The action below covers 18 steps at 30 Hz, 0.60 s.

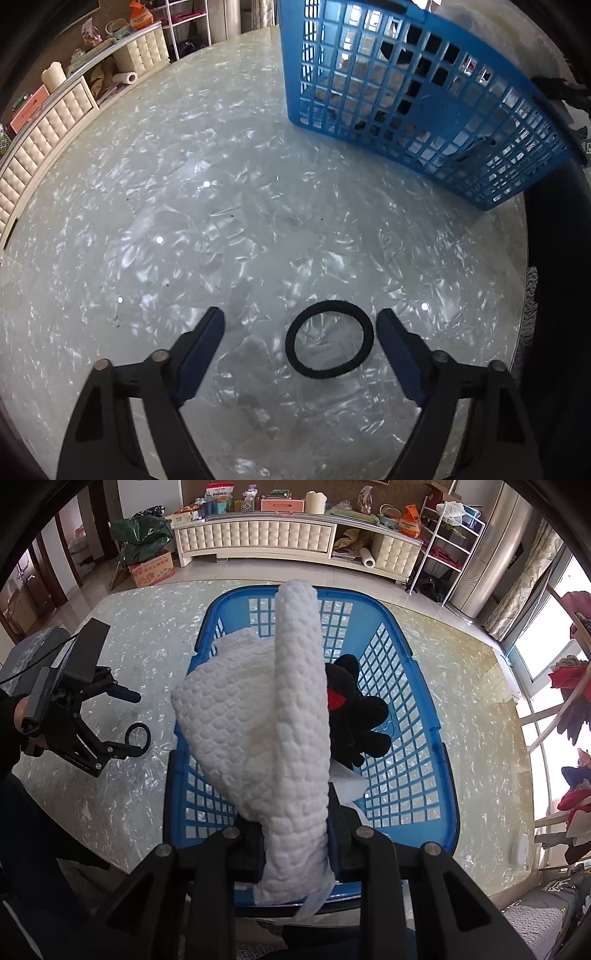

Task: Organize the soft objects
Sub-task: 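Grasp the black rubber ring with the left tool while the right tool holds the towel over the basket, then carry the black ring to the basket with the left tool while the right tool lowers the towel in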

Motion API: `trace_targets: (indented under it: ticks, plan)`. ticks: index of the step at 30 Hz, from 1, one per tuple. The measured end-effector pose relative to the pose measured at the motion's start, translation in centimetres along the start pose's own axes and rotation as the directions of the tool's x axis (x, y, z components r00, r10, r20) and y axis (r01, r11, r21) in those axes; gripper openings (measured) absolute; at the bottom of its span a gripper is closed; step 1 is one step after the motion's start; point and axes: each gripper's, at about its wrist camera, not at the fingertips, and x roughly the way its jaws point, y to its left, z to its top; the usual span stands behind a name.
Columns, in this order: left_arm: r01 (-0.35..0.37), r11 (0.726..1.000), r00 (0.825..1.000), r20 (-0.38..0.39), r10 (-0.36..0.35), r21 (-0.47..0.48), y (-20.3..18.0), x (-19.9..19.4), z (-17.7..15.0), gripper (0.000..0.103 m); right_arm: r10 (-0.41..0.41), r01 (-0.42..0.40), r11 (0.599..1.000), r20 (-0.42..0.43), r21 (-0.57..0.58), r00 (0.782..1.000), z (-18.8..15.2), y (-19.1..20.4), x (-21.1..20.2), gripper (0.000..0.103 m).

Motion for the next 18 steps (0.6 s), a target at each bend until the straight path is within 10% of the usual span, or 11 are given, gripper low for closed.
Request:
trace_targets:
  ticks: [18]
  plan:
    - [0.125,0.992,0.992,-0.008,-0.125,-0.002,-2.0,0.1,0.4,0.006,-0.011,0.01,1.0,-0.042,-0.008,0.999,-0.3,-0.3,1.8,0.029]
